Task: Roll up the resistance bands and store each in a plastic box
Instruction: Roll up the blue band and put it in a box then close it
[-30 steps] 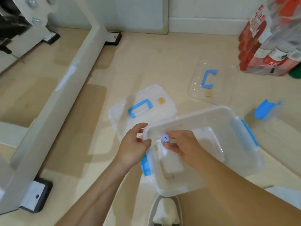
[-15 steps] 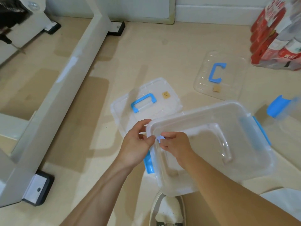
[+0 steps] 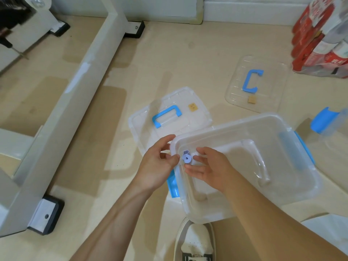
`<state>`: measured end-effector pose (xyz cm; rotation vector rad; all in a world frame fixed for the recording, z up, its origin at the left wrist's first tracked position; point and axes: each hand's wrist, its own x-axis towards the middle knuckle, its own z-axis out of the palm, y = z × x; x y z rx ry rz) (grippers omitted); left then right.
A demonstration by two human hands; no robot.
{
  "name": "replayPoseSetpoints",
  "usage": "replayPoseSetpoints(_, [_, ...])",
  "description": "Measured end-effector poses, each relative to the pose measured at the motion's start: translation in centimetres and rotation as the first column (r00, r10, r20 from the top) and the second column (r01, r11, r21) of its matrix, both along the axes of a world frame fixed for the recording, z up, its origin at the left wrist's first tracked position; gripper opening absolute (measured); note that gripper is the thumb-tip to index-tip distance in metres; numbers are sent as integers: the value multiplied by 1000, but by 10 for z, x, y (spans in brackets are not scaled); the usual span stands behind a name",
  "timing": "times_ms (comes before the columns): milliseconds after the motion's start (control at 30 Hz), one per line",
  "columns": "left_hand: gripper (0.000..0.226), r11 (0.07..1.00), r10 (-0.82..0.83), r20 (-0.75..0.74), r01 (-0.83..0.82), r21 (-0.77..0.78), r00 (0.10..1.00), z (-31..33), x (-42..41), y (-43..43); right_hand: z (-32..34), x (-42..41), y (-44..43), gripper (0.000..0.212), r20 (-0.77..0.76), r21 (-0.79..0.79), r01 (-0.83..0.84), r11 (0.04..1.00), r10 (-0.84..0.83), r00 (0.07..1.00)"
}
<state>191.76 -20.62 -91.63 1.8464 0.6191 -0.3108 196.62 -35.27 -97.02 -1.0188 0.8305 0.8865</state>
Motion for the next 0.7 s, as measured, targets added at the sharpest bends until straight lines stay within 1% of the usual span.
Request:
replayPoseSetpoints(67, [42, 999, 23, 2, -23, -28, 1000, 1, -1, 2, 6, 2, -1, 12, 17, -57, -63, 996, 64, 998])
replayPoseSetpoints(133, [35, 996, 83, 15, -82, -44, 996, 1, 0, 6, 16, 5, -4, 4, 62, -157, -177, 972, 189, 980])
replayPoseSetpoints(233, [26, 976, 217, 43, -215, -42, 975, -3, 4, 19, 39, 12, -15, 7, 136, -317, -354, 880, 412, 901])
replayPoseSetpoints(300, [26, 960, 278, 54, -279, 20, 959, -12, 6, 33, 59, 18, -23, 14, 191, -359, -425, 831, 511, 838])
replayPoseSetpoints(333, [27, 955, 286, 42, -288, 71, 957, -19, 8, 40, 68, 22, -25, 16, 230, -368, -432, 823, 531, 816])
replayPoseSetpoints(367, [29, 953, 270, 16, -269, 141, 963, -29, 11, 48, 78, 25, -25, 17, 284, -375, -416, 828, 530, 799])
replayPoseSetpoints(400, [31, 951, 217, -30, -205, 230, 976, -39, 13, 56, 85, 30, -24, 16, 351, -382, -386, 840, 518, 780])
replayPoseSetpoints(433, [35, 939, 129, -101, -88, 333, 986, -49, 15, 61, 91, 34, -21, 15, 413, -394, -343, 853, 498, 763])
replayPoseSetpoints(467, [42, 905, 32, -188, 51, 422, 982, -58, 17, 65, 94, 40, -16, 15, 466, -416, -296, 860, 481, 742])
replayPoseSetpoints(500, [51, 860, -44, -273, 176, 479, 961, -67, 19, 68, 94, 45, -10, 16, 503, -458, -255, 852, 485, 715])
replayPoseSetpoints(533, [59, 816, -90, -336, 263, 515, 938, -73, 21, 69, 92, 51, -5, 18, 525, -527, -230, 818, 526, 669])
replayPoseSetpoints(567, [62, 769, -118, -367, 319, 554, 923, -77, 24, 69, 90, 56, 0, 19, 527, -615, -220, 757, 602, 600])
replayPoseSetpoints(600, [61, 713, -160, -362, 361, 601, 918, -80, 29, 71, 88, 60, 3, 21, 502, -709, -215, 672, 694, 516])
replayPoseSetpoints(633, [58, 647, -224, -350, 407, 644, 909, -81, 36, 71, 86, 64, 4, 25, 442, -797, -211, 565, 785, 434])
replayPoseSetpoints(700, [55, 535, -348, -360, 499, 682, 866, -87, 56, 74, 81, 74, 3, 34, 271, -909, -227, 348, 911, 312])
